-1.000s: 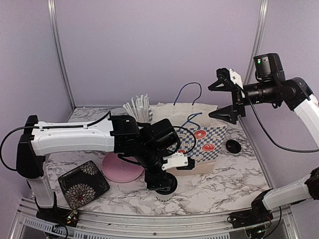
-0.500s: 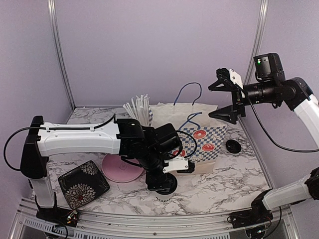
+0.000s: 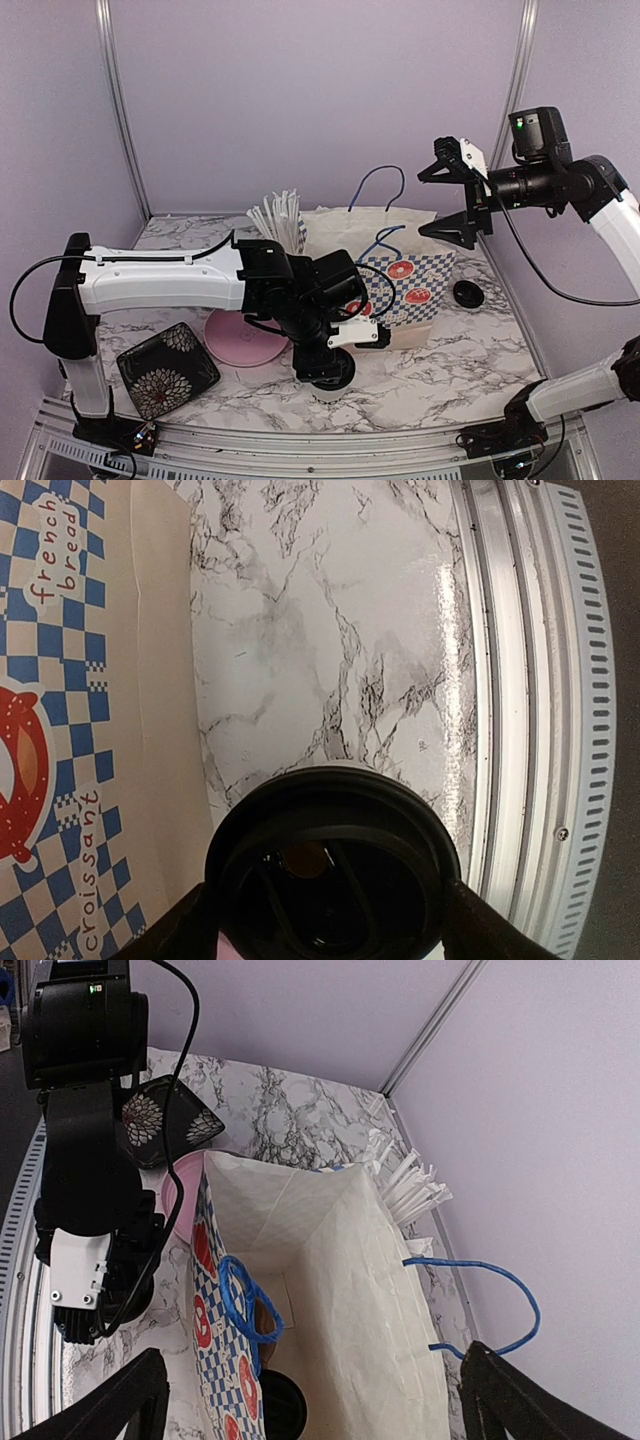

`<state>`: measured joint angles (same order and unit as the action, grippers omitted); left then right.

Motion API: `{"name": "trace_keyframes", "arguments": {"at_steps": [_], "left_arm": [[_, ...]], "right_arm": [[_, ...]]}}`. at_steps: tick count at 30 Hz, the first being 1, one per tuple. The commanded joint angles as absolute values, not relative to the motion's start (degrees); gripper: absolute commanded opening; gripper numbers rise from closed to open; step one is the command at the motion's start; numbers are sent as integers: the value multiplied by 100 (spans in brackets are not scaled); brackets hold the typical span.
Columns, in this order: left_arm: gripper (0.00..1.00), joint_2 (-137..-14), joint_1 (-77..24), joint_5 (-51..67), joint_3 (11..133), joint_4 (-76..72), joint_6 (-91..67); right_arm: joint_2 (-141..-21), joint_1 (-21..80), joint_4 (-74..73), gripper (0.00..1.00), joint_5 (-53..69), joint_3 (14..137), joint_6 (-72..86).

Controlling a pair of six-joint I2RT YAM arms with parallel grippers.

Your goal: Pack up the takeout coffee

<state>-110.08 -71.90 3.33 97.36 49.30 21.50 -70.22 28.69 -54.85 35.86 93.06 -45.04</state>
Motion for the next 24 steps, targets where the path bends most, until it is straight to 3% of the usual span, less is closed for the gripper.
{"name": "trace_keyframes", "arguments": {"at_steps": [1, 13, 24], "left_arm": [[77, -11184, -7207, 195, 9777, 5176, 2180], [80, -11284, -7215, 448, 9734, 5216, 2172], [69, -11097, -7227, 483, 10054, 5449, 1992]], "right_arm": [[-7014, 2826, -5388, 98, 3634, 9342, -4482], [-7030, 2830, -5409, 98, 3734, 9533, -4449], [-7239, 2830, -5442, 98, 3649, 10436, -4061]]}}
